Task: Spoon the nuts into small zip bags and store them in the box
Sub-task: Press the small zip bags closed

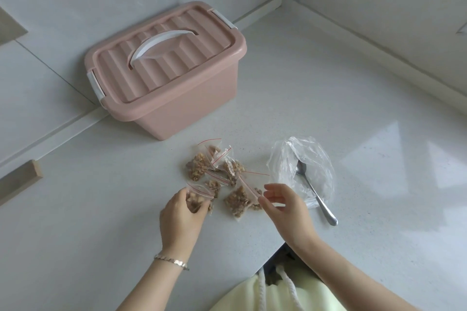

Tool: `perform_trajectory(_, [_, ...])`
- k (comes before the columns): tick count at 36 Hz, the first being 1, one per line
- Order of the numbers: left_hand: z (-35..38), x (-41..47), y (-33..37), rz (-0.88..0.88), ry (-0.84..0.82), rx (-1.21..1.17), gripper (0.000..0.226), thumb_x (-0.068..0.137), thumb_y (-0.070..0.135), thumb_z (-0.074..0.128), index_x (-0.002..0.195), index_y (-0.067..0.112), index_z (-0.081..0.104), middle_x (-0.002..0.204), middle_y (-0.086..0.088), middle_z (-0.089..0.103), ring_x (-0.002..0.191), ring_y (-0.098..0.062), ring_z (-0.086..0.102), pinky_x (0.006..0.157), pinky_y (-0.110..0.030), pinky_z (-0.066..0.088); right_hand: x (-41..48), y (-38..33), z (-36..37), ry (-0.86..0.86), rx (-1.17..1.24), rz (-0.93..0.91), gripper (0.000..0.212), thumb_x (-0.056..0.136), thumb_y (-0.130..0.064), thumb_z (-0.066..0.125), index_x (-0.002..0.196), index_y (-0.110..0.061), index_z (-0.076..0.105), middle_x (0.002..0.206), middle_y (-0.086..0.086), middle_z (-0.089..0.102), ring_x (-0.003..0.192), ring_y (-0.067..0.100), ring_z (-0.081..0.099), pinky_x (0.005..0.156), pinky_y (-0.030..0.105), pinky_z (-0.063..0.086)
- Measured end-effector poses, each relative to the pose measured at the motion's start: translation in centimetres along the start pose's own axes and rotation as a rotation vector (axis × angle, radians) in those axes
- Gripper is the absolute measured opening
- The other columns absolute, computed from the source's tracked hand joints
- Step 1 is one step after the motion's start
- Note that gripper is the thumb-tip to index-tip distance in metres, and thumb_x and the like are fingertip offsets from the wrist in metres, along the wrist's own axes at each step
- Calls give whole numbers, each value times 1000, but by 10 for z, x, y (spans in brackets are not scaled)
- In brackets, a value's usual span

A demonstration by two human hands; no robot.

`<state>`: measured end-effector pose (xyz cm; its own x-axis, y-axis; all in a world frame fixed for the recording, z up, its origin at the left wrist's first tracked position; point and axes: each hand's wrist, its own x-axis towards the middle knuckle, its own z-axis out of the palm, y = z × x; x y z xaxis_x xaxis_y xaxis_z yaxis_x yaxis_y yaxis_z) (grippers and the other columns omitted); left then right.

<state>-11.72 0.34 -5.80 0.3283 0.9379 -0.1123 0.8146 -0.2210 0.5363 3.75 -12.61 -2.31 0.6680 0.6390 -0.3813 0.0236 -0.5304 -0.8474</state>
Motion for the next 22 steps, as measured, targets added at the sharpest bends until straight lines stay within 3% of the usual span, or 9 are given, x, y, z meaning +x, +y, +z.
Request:
perform_trajectory(3, [-14, -15, 28, 71, -12, -146, 29, 68, 33, 78, 88, 22, 60, 75, 11, 62, 73, -11, 56, 64, -24, 41, -9, -13, -4, -67, 84, -18, 22, 80, -25, 70, 99, -25, 60, 91, -10, 65, 85, 0, 62, 76, 16, 50])
perform_trajectory(7, [-25, -31, 58, 161, -81, -300, 38, 60, 50, 71, 88, 28, 58, 76, 12, 62, 75, -9, 58, 66, -24, 48, -18, -34, -5, -167, 165, -46, 29, 74, -29, 75, 98, -30, 59, 92, -7, 67, 88, 2, 64, 82, 19, 51])
perform_trajectory(12, [-30, -38, 84, 316, -76, -333, 35, 65, 50, 64, 90, 27, 58, 83, 9, 65, 81, -13, 63, 69, -34, 52, -27, -51, -11, -121, 241, -185, 9, 79, -13, 70, 80, -23, 70, 77, -3, 71, 71, 5, 66, 68, 19, 52])
perform_trajectory(14, [-36, -37, 92, 384, -127, -402, 39, 66, 50, 67, 93, 23, 60, 91, 9, 66, 88, -9, 63, 76, -28, 51, -28, -55, -18, -58, 288, -206, 11, 81, -10, 68, 73, -17, 71, 70, -2, 70, 64, 1, 62, 62, 14, 47])
perform_trajectory(17, [-43, -33, 99, 480, -245, -491, 48, 67, 48, 72, 105, 20, 60, 111, 9, 62, 108, -6, 57, 88, -13, 43, -29, -62, -29, -40, 373, -235, 14, 80, -13, 66, 71, -22, 70, 70, -2, 71, 64, 3, 64, 61, 12, 47])
perform_trajectory(22, [-51, -30, 109, 320, -428, -953, 29, 75, 34, 71, 95, 13, 71, 102, -6, 70, 96, -16, 65, 83, -20, 48, -30, -69, -46, -98, 367, -296, 11, 74, -29, 62, 72, -25, 72, 75, 1, 72, 69, 13, 66, 65, 24, 51])
